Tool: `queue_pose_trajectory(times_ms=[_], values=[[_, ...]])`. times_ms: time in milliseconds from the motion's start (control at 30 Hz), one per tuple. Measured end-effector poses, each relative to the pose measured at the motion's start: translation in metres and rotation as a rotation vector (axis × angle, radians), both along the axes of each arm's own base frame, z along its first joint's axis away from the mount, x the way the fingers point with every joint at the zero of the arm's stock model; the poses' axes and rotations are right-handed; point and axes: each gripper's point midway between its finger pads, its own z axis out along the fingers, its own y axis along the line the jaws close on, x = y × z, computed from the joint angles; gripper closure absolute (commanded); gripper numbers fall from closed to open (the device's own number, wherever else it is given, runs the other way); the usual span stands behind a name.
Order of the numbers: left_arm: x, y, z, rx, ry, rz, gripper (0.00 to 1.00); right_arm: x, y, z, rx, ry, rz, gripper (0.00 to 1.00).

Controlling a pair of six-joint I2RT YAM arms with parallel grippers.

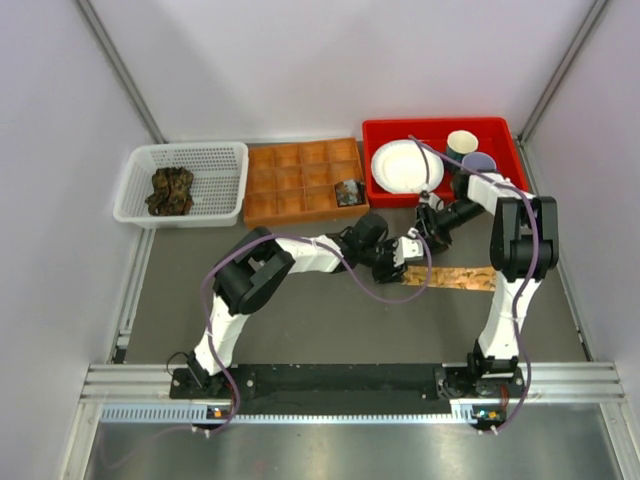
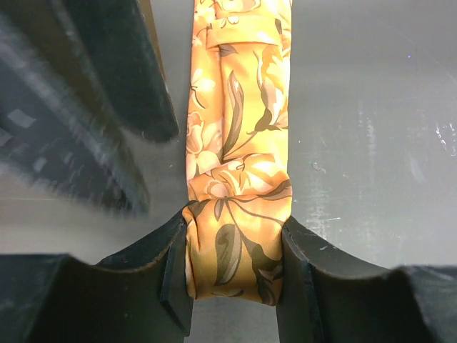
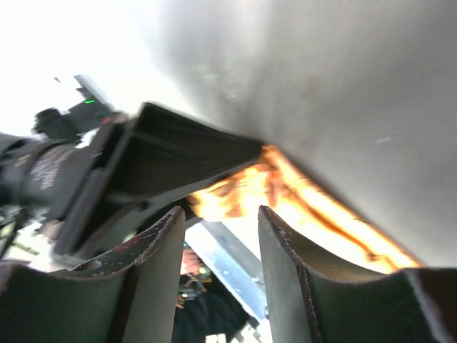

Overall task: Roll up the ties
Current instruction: Roll the tie at the center of the board.

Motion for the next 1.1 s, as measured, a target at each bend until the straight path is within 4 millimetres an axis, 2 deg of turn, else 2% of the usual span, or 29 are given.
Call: queue_pose_trajectory(times_ms=[133,367,500,600,667,767,800,900,933,1033,1100], values=[[0.000,0.000,0.000,0.038,-0.010,-0.010,1.00,-0.010,0.014,0.012,0.082,0.000,-0.010,0.58],[0.003,0.005,-0.001,0.084,-0.001,-0.010,1.00,-0.037,0.028,-0.003,0.085,0.069,0.004,0.60],[0.003,0.005,-0.001,0.090,-0.003,-0.014,1.00,-0.036,0.028,-0.008,0.068,0.061,0.000,0.66],[0.003,0.006,-0.001,0.091,-0.004,-0.015,1.00,-0.034,0.029,-0.011,0.058,0.060,-0.010,0.78],[0.003,0.006,-0.001,0.091,-0.005,-0.016,1.00,-0.033,0.029,-0.012,0.051,0.059,-0.013,1.00],[0.002,0.006,-0.001,0.094,-0.004,-0.018,0.89,-0.032,0.028,-0.013,0.042,0.063,-0.021,1.00],[0.002,0.006,-0.001,0.094,-0.004,-0.019,0.80,-0.032,0.027,-0.014,0.040,0.064,-0.022,1.00],[0.002,0.006,-0.001,0.096,0.000,-0.019,0.68,-0.032,0.026,-0.014,0.033,0.065,-0.025,1.00],[0.002,0.006,-0.001,0.095,0.002,-0.018,0.60,-0.032,0.025,-0.014,0.030,0.064,-0.027,1.00],[0.002,0.006,-0.001,0.081,0.016,-0.022,0.47,-0.032,0.022,-0.015,0.020,0.060,-0.038,1.00],[0.002,0.006,-0.001,0.057,0.022,-0.031,0.42,-0.031,0.018,-0.019,-0.013,0.048,-0.034,1.00]])
